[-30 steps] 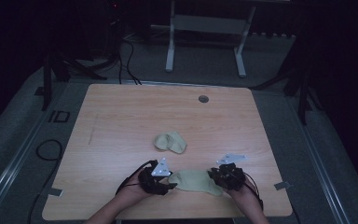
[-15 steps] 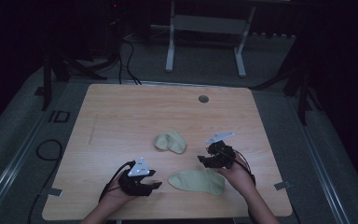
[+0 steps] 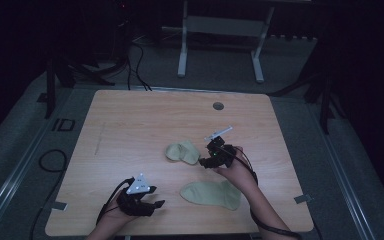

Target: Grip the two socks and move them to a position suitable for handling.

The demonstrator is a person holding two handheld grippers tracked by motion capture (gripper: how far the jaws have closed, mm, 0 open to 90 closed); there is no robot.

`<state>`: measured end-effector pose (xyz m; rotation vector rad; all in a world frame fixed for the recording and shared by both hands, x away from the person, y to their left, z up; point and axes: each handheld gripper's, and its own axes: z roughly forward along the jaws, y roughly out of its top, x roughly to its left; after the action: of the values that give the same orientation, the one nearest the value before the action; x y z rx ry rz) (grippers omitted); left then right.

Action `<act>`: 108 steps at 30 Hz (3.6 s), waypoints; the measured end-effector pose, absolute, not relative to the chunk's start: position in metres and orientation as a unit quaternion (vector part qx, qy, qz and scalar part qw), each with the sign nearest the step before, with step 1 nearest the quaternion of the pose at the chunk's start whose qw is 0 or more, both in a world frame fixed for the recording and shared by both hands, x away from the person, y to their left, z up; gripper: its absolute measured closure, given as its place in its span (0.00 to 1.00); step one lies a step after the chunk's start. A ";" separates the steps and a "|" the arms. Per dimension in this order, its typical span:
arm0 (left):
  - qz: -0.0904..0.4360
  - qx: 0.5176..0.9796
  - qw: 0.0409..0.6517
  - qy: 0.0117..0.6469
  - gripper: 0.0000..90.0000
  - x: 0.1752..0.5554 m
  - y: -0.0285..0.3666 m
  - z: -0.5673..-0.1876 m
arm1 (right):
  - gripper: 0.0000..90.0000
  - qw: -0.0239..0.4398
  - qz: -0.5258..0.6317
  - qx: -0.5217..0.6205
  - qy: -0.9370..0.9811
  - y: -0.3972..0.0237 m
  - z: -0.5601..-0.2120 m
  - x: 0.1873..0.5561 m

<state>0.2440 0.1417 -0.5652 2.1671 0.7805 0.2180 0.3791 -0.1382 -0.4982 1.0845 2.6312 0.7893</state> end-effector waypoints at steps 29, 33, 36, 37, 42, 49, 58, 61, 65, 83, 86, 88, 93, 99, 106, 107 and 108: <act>0.072 0.858 0.409 0.303 0.43 0.243 0.142 -0.566 | 0.42 0.090 0.220 0.383 0.893 -0.034 -0.537 0.439; 0.073 0.857 0.409 0.304 0.43 0.243 0.143 -0.566 | 0.44 0.111 0.209 0.377 0.896 -0.030 -0.542 0.435; 0.074 0.857 0.409 0.306 0.43 0.243 0.143 -0.566 | 0.48 0.118 0.206 0.376 0.896 -0.030 -0.542 0.432; 0.072 0.856 0.410 0.306 0.43 0.243 0.143 -0.566 | 0.51 0.117 0.206 0.375 0.896 -0.030 -0.542 0.431; 0.071 0.855 0.411 0.308 0.43 0.243 0.143 -0.566 | 0.79 0.121 0.202 0.368 0.899 -0.028 -0.540 0.428; 0.066 0.854 0.413 0.308 0.43 0.243 0.143 -0.566 | 0.90 0.113 0.204 0.379 0.896 -0.032 -0.530 0.430; 0.065 0.855 0.411 0.310 0.43 0.244 0.142 -0.568 | 0.90 0.143 0.239 0.377 0.883 -0.057 -0.477 0.421; 0.067 0.854 0.411 0.311 0.43 0.244 0.142 -0.568 | 0.90 0.152 0.242 0.379 0.880 -0.069 -0.464 0.418; 0.068 0.853 0.412 0.313 0.43 0.244 0.142 -0.568 | 0.90 0.167 0.249 0.382 0.874 -0.087 -0.453 0.410; 0.068 0.851 0.413 0.315 0.43 0.250 0.139 -0.568 | 0.90 0.122 0.239 0.440 0.857 -0.139 -0.515 0.386; 0.068 0.851 0.415 0.316 0.43 0.251 0.138 -0.567 | 0.89 0.111 0.233 0.432 0.864 -0.137 -0.526 0.386; 0.068 0.850 0.416 0.316 0.43 0.252 0.137 -0.567 | 0.89 0.110 0.230 0.429 0.867 -0.136 -0.531 0.386; 0.064 0.848 0.424 0.310 0.43 0.258 0.135 -0.567 | 0.78 0.111 0.230 0.404 0.878 -0.131 -0.540 0.388; 0.065 0.849 0.423 0.311 0.43 0.273 0.131 -0.563 | 0.58 0.102 0.233 0.371 0.893 -0.125 -0.541 0.391; 0.078 0.854 0.418 0.300 0.43 0.290 0.113 -0.551 | 0.51 0.087 0.230 0.350 0.904 -0.121 -0.539 0.392; 0.082 0.853 0.421 0.297 0.43 0.294 0.110 -0.547 | 0.52 0.086 0.233 0.352 0.902 -0.121 -0.537 0.392; 0.085 0.853 0.423 0.295 0.45 0.297 0.107 -0.543 | 0.53 0.089 0.241 0.354 0.899 -0.124 -0.532 0.390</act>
<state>0.2966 0.1069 -0.5428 2.1339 0.7373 0.2118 0.3905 -0.1235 -0.5324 1.0526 2.6753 0.7168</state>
